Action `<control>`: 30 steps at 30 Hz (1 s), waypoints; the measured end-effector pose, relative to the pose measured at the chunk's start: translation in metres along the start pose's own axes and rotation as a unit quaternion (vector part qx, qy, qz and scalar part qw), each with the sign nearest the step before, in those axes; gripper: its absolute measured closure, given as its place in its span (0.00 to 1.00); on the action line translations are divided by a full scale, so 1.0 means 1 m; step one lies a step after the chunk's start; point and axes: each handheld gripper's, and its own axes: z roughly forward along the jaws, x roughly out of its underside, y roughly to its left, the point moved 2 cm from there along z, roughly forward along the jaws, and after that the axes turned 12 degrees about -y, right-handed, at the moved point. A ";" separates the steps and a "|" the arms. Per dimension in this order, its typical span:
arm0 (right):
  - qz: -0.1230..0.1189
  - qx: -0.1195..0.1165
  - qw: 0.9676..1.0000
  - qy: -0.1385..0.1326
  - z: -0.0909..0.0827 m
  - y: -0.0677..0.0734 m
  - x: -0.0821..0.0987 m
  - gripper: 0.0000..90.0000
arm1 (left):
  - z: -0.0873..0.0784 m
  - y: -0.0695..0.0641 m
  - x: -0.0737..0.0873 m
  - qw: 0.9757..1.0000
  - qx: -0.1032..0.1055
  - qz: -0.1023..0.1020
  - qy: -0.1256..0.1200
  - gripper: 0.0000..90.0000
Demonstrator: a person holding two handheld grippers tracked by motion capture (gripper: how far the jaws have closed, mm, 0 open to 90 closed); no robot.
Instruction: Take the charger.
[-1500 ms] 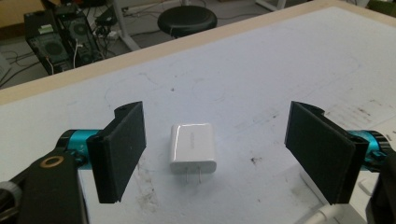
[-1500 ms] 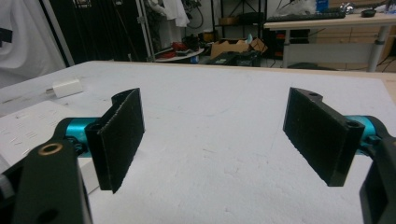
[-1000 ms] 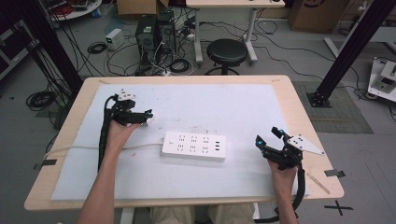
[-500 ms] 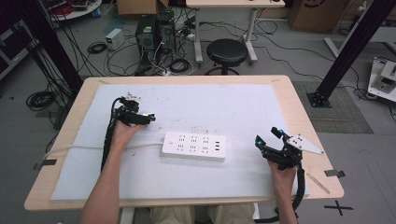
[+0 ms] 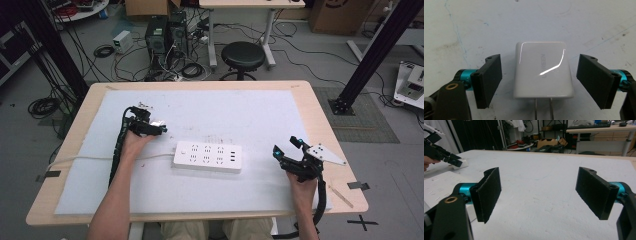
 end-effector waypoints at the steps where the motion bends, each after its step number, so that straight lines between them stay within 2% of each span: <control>1: 0.001 -0.001 1.000 0.001 0.000 0.000 0.000 0.23 | 0.001 0.000 0.000 1.000 0.000 0.000 0.001 0.23; 14: -0.006 0.000 1.000 0.004 0.001 0.000 0.000 0.23 | 0.004 0.000 0.003 1.000 0.000 0.004 0.011 0.24; 19: -0.008 0.001 1.000 0.004 0.001 0.000 0.001 0.23 | 0.004 0.001 0.003 1.000 -0.003 0.010 0.009 0.27; 21: -0.006 0.003 1.000 0.007 0.001 0.000 0.001 0.23 | 0.003 0.002 0.003 1.000 -0.003 0.012 0.010 0.32; 30: -0.009 0.002 1.000 0.009 0.002 0.001 0.001 0.23 | 0.004 0.001 0.003 1.000 -0.003 0.015 0.009 0.33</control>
